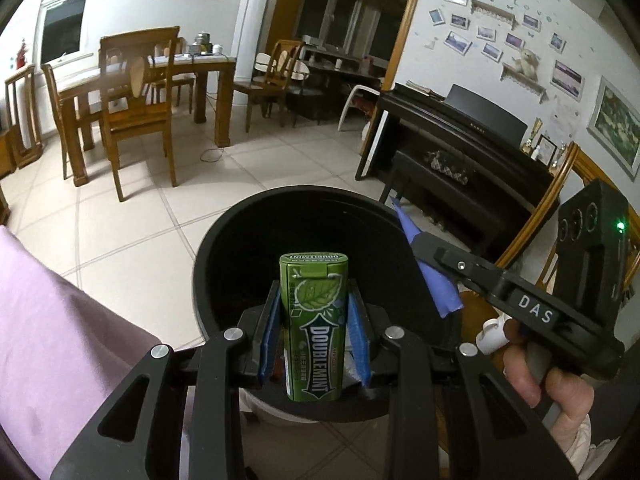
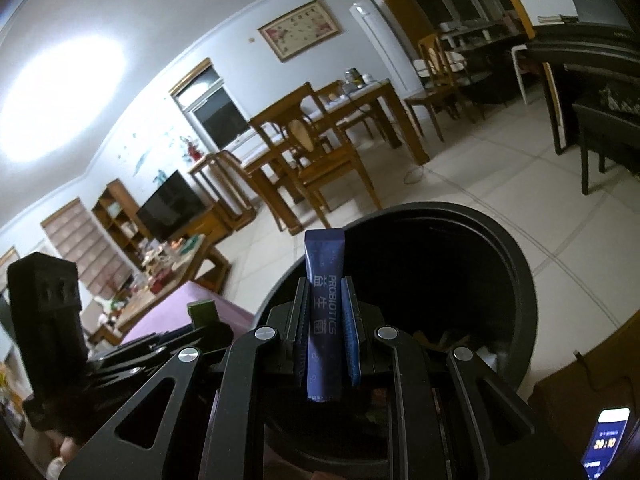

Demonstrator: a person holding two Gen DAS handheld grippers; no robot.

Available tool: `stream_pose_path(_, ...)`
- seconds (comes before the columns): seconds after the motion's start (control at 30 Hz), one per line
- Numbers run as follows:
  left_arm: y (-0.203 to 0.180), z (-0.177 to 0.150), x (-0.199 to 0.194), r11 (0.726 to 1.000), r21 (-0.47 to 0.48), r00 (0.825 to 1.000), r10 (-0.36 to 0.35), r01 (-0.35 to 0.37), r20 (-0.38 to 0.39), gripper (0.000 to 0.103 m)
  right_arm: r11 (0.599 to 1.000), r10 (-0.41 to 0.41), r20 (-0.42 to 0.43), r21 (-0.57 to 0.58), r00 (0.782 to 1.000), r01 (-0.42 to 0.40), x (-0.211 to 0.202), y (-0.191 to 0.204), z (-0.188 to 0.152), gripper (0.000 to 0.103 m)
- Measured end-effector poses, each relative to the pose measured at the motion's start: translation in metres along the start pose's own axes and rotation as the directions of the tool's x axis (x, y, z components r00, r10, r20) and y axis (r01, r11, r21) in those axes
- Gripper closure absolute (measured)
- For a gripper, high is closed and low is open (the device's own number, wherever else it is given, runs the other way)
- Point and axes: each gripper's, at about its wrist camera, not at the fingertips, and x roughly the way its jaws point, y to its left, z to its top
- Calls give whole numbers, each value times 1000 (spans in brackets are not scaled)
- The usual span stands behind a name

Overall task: Collect trash
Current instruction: 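Carry the Doublemint bottle and blue tube to the bin and release both, then grasp the blue tissue pack with the left tool while the right tool grasps the battery card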

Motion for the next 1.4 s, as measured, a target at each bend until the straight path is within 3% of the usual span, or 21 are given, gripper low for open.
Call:
stream_pose_path(0.3, -8, -1, 5, 999, 44, 1000, -7, 8, -10, 72, 999, -27, 0, 17, 1000, 27, -2, 7, -10, 84)
stream_pose_path(0.33, -9, -1, 5, 999, 49, 1000, -6, 7, -8, 71, 999, -30, -3, 21, 1000, 31, -2, 6, -7, 81)
stream_pose_path(0.37, -10, 0, 3, 998, 56, 1000, -3, 3, -2, 70, 999, -31, -5, 30, 999, 31, -1, 7, -7, 67)
stream_pose_path(0.4, -12, 0, 2, 998, 60, 1000, 1, -1, 0, 66, 999, -30, -1, 38, 1000, 30, -1, 9, -6, 54)
stream_pose_path(0.5, -11, 0, -8, 997, 72, 999, 31, -33, 35, 38, 999, -35, 7, 31, 999, 35, -4, 14, -6, 50)
stream_pose_path(0.83, -2, -7, -43, 991, 82, 991, 95, -103, 93, 37, 999, -26, -12, -35, 1000, 25, 3, 52, -12, 50)
stream_pose_path(0.97, 12, -14, -62, 988, 62, 985, 132, -140, 110, 37, 997, -6, -28, -74, 1000, 4, 15, 77, -15, 44)
stream_pose_path(1.13, 42, -31, -86, 967, 30, 962, 250, -254, 109, 36, 988, 37, -81, -149, 996, -49, 40, 124, -24, 44)
stream_pose_path(1.2, 63, -43, -100, 957, -10, 952, 290, -291, 98, 27, 978, 62, -114, -192, 991, -84, 54, 149, -32, 44)
stream_pose_path(1.27, 81, -53, -114, 945, -45, 940, 328, -325, 98, 25, 963, 91, -153, -238, 984, -126, 70, 178, -42, 44)
stream_pose_path(1.4, 134, -79, -151, 900, -152, 904, 422, -409, 70, 25, 925, 144, -243, -311, 959, -218, 103, 238, -66, 44)
